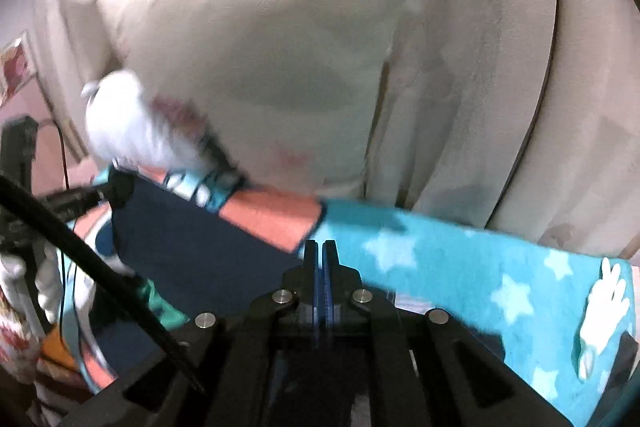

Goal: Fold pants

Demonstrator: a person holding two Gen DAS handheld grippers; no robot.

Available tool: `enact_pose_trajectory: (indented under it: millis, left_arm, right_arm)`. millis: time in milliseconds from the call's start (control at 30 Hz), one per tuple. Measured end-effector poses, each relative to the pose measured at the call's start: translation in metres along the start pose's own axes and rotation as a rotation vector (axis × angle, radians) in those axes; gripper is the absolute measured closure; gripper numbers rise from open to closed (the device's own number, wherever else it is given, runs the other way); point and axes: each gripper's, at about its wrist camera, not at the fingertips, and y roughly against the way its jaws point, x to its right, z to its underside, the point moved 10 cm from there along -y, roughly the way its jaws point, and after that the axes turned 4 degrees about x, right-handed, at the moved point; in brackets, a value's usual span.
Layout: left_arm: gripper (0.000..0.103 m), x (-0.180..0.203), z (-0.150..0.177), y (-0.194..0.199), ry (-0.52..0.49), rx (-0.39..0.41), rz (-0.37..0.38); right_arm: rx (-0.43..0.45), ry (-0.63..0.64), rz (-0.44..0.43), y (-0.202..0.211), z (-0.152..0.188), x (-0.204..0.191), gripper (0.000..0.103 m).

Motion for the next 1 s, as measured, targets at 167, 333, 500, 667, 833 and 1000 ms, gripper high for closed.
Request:
enact_pose_trajectory:
  millis: [167,333,500,667,833,1000]
  left_arm:
    - [0.093,0.006,0.017,0.0,0.018,-0.017,-0.005]
    - [0.093,0.004,0.023,0.0,0.022,-0.02,-0.027]
    - [0.093,0.002,0.021,-0.011,0.032,-0.026,-0.042]
    - [0.093,-0.003,0.02,-0.023,0.044,-0.038,-0.056]
    - [0.093,-0.009,0.01,-0.035,0.066,-0.046,-0.077]
    - [0.093,-0.014,-0.022,-0.044,0.124,-0.017,-0.067]
  right_arm:
    - [-0.115,0.03,-0.003,-0.042,0.018,0.015,0.042]
    - [-0.271,0.093,-0.055,-0.095,0.051,0.003,0.043]
    - [-0.255,0.193,-0.036,-0.117,0.056,-0.005,0.035]
    - [-0.247,0.136,-0.163,-0.107,0.06,-0.021,0.095]
    - [-0.203,0.119,-0.114,-0.098,0.048,-0.016,0.098]
    - [-0.053,0.044,-0.029,-0.071,0.001,0.007,0.098]
